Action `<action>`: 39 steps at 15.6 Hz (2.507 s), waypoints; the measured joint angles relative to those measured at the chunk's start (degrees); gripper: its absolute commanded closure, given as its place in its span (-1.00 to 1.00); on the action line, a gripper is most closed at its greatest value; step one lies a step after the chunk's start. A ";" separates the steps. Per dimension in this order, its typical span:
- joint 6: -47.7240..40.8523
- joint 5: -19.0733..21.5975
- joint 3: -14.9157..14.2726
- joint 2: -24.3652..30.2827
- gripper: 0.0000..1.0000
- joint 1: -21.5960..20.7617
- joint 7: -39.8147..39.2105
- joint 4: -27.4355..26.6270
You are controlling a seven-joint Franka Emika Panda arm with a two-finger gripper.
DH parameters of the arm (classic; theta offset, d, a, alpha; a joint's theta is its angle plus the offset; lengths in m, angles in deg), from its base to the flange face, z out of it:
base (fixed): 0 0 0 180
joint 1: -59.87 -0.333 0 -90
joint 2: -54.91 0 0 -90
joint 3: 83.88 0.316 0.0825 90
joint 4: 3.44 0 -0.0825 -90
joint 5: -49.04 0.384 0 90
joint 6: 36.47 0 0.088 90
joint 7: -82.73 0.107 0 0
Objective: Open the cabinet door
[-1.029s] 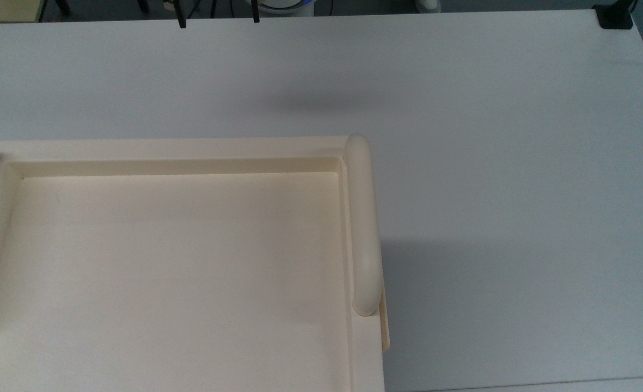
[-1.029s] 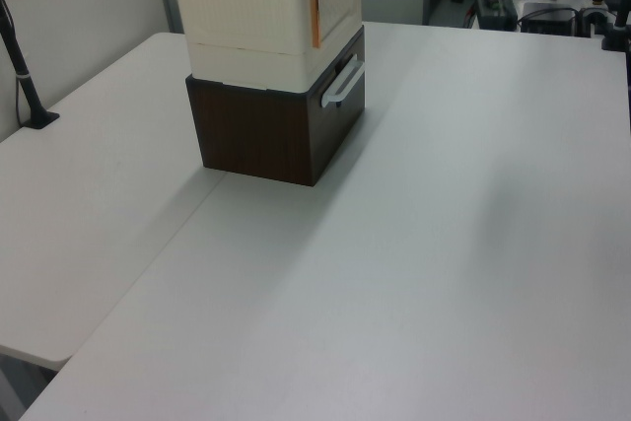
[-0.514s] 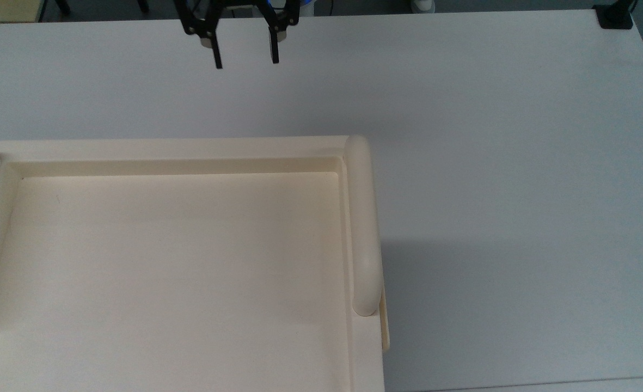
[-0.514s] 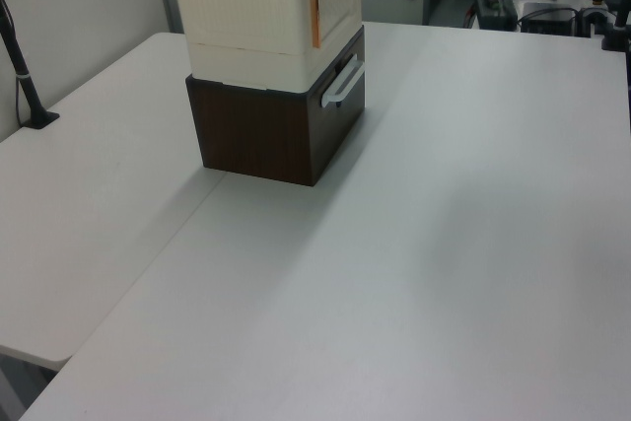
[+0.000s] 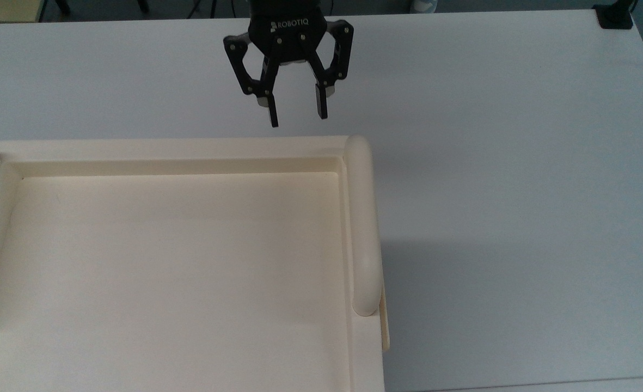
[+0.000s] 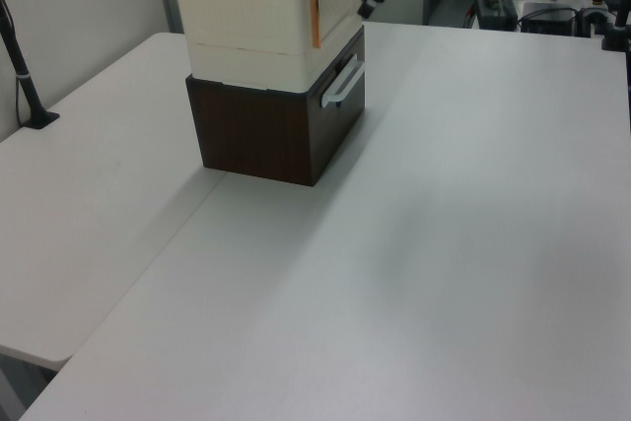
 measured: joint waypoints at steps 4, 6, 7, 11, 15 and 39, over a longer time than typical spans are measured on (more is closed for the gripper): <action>7.00 0.00 0.01 -3.30 -0.19 -0.92 2.46 -0.02; 8.70 0.00 0.00 -4.05 -0.13 -0.89 3.28 0.01; 9.29 0.00 0.00 -4.18 -0.13 -0.88 3.56 0.01; 13.23 0.00 0.00 -5.35 -0.05 -0.84 6.62 0.06; 14.01 -0.01 0.00 -6.69 -0.03 -0.81 8.12 0.36; 18.53 -1.87 -0.18 -9.22 1.00 -0.84 11.11 2.42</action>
